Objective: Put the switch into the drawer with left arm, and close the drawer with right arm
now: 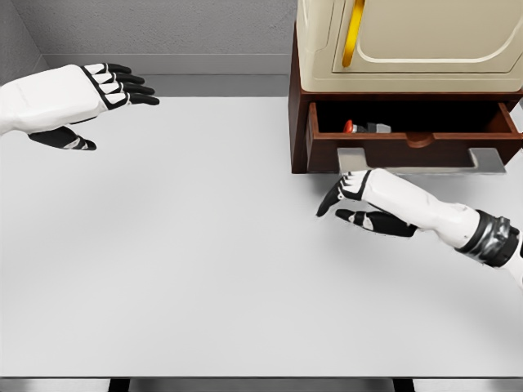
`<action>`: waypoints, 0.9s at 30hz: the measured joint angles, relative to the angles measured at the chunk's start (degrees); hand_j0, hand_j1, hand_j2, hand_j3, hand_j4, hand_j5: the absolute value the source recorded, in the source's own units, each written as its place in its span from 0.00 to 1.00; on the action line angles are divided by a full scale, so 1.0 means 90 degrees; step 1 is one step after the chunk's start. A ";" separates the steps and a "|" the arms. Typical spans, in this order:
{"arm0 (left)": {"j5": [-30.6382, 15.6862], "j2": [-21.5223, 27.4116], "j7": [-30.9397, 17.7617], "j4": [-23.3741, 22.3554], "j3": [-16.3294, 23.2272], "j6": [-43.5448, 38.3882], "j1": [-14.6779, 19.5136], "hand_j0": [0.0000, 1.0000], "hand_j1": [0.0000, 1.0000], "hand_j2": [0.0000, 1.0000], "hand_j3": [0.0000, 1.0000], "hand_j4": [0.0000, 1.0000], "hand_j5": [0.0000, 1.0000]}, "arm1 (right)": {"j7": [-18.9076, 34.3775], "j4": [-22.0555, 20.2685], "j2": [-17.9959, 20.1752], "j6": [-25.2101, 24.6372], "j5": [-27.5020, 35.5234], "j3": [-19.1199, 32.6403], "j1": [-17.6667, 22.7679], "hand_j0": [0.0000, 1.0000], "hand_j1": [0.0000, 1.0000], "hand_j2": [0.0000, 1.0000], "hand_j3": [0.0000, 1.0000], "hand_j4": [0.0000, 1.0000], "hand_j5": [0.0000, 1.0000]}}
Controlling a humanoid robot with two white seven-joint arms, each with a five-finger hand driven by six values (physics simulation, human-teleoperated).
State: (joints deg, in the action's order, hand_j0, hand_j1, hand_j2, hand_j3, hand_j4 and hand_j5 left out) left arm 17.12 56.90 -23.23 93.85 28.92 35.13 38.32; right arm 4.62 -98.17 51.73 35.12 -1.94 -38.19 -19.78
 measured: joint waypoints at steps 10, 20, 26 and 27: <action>-0.0001 -0.0001 0.0000 0.0005 -0.0016 -0.0001 0.0000 1.00 1.00 1.00 1.00 1.00 1.00 | 0.0034 0.0696 -0.0073 -0.0009 0.0049 0.0035 -0.0186 0.53 0.53 0.53 0.53 0.53 0.53; -0.0002 0.0002 0.0000 0.0005 -0.0022 -0.0002 0.0000 1.00 1.00 1.00 1.00 1.00 1.00 | 0.0233 0.1164 -0.0194 0.0029 -0.0364 0.0008 -0.0615 0.51 0.51 0.51 0.51 0.51 0.51; -0.0001 0.0008 0.0000 -0.0005 -0.0063 -0.0002 0.0000 1.00 1.00 1.00 1.00 1.00 1.00 | 0.0189 0.1462 -0.0384 0.0030 -0.0326 -0.0004 -0.0918 0.50 0.50 0.50 0.50 0.50 0.50; -0.0001 0.0008 0.0000 -0.0006 -0.0066 -0.0002 0.0000 1.00 1.00 1.00 1.00 1.00 1.00 | 0.0160 0.1498 -0.0420 0.0022 -0.0248 -0.0001 -0.1006 0.50 0.50 0.50 0.50 0.50 0.50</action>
State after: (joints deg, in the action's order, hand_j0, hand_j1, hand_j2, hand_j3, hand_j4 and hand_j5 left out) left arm 17.10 56.98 -23.24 93.80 28.33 35.11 38.32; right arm 6.06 -84.70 47.95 35.32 -4.17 -38.20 -28.83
